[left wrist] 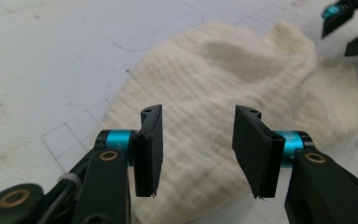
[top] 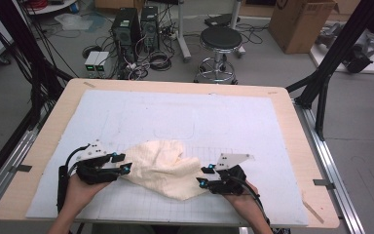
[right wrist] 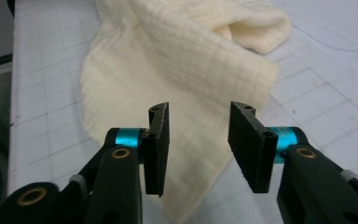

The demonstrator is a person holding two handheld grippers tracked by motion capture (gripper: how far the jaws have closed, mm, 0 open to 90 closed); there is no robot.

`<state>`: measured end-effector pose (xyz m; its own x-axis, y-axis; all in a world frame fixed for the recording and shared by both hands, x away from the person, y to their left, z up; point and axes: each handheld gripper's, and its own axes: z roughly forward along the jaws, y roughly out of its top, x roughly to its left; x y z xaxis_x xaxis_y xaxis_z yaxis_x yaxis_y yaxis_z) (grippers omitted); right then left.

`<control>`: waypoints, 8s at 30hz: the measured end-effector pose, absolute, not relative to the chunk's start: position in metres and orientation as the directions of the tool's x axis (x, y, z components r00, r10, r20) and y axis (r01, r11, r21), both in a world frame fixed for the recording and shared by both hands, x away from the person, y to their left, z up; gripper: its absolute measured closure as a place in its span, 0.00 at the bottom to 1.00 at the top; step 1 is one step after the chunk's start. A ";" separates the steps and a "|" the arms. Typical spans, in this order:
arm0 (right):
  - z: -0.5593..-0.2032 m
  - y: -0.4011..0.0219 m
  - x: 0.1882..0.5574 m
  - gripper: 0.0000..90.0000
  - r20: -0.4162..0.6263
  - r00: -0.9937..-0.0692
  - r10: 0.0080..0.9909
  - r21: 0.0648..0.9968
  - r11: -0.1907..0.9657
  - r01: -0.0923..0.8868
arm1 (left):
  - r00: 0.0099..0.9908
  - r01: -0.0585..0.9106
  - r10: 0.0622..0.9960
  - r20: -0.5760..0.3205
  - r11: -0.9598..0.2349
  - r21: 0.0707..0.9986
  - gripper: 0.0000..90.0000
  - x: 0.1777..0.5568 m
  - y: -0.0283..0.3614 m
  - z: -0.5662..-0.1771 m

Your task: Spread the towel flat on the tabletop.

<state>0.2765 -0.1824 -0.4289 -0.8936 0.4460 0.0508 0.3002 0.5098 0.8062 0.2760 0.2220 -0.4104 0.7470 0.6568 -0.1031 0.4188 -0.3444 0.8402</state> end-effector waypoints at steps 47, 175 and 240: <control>-0.444 -0.149 0.310 0.95 0.135 -0.904 0.406 0.733 0.573 0.367 | 0.746 0.478 0.664 -0.045 -0.487 0.730 0.87 0.294 0.200 -0.437; -0.395 -0.207 0.286 0.68 0.206 -0.868 0.452 0.821 0.403 0.405 | 0.892 0.389 0.420 -0.165 -0.532 0.752 0.87 0.264 0.184 -0.431; -0.422 -0.198 0.281 0.95 0.073 -0.822 0.565 0.774 0.488 0.404 | 0.747 0.414 0.663 -0.054 -0.399 0.818 0.96 0.269 0.208 -0.422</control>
